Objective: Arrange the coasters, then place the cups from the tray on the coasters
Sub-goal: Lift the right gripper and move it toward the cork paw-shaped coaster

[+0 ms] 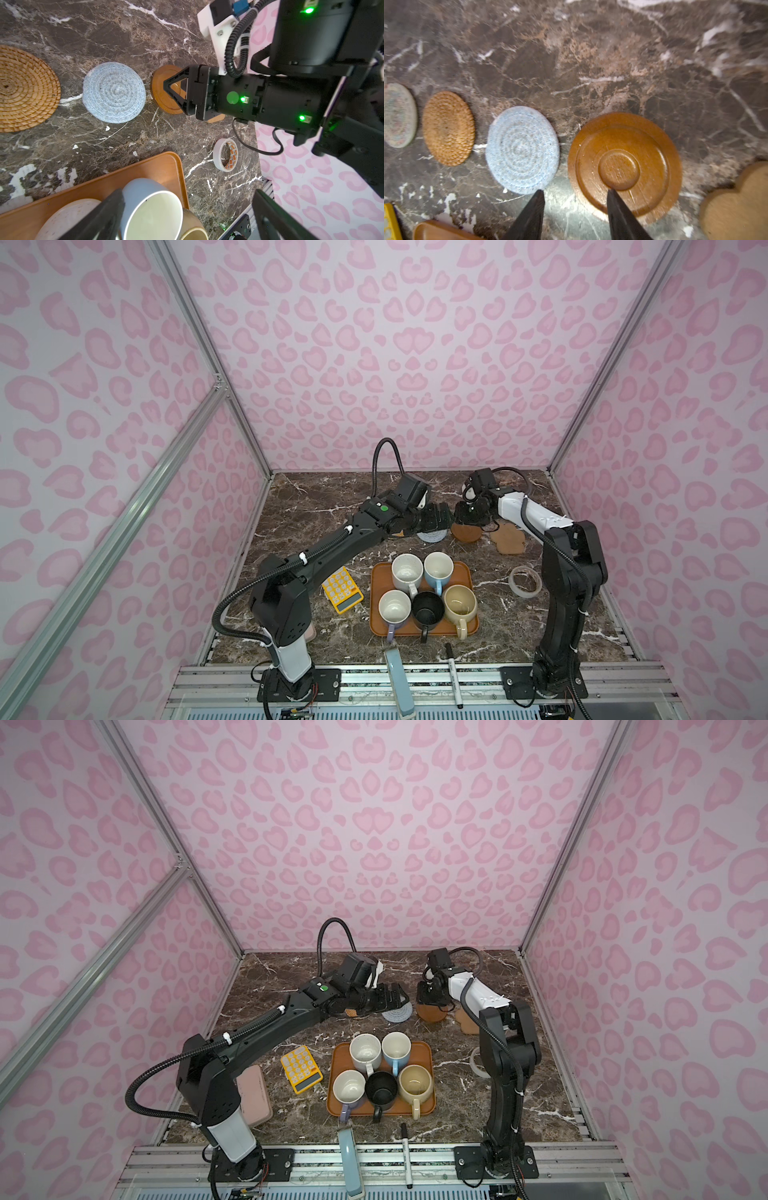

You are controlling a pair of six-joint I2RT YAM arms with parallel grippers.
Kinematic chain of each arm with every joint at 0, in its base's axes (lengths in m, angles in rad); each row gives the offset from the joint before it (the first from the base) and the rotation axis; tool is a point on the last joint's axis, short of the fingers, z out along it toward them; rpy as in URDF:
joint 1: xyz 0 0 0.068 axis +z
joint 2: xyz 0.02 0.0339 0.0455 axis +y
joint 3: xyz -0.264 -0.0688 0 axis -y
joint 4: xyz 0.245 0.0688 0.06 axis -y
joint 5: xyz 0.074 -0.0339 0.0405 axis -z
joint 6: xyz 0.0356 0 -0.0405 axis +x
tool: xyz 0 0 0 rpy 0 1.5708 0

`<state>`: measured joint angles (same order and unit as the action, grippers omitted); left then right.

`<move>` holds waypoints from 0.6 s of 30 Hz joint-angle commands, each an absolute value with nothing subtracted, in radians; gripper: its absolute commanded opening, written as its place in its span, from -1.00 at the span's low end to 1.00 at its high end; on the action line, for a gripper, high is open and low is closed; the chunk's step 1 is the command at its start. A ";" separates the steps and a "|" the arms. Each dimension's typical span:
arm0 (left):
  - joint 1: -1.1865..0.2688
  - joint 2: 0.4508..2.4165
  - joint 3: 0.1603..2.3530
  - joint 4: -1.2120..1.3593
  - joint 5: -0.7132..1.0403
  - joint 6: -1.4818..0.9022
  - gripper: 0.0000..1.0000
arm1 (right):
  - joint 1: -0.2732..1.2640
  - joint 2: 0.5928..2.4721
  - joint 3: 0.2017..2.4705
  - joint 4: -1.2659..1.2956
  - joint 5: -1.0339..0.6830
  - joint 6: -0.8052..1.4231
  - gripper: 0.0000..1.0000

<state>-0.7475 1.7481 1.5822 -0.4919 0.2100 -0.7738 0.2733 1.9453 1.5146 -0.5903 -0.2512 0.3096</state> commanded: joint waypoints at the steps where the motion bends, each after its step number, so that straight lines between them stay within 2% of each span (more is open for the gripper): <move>1: -0.745 1.703 1.572 -0.462 0.210 -0.763 0.95 | 0.279 1.883 1.500 -0.636 -0.242 0.301 0.22; 3: -0.745 1.677 1.560 -0.463 0.198 -0.763 0.95 | 0.281 1.825 1.494 -0.652 -0.231 0.302 0.51; 5: -0.745 1.655 1.553 -0.467 0.190 -0.766 0.95 | 0.281 1.769 1.451 -0.669 -0.213 0.302 0.70; 9: -0.747 1.626 1.535 -0.466 0.200 -0.787 0.95 | 0.276 1.662 1.404 -0.715 -0.167 0.300 0.93; 18: -0.788 1.621 1.500 -0.419 0.229 -0.823 0.95 | 0.191 1.469 1.224 -0.747 -0.141 0.253 0.97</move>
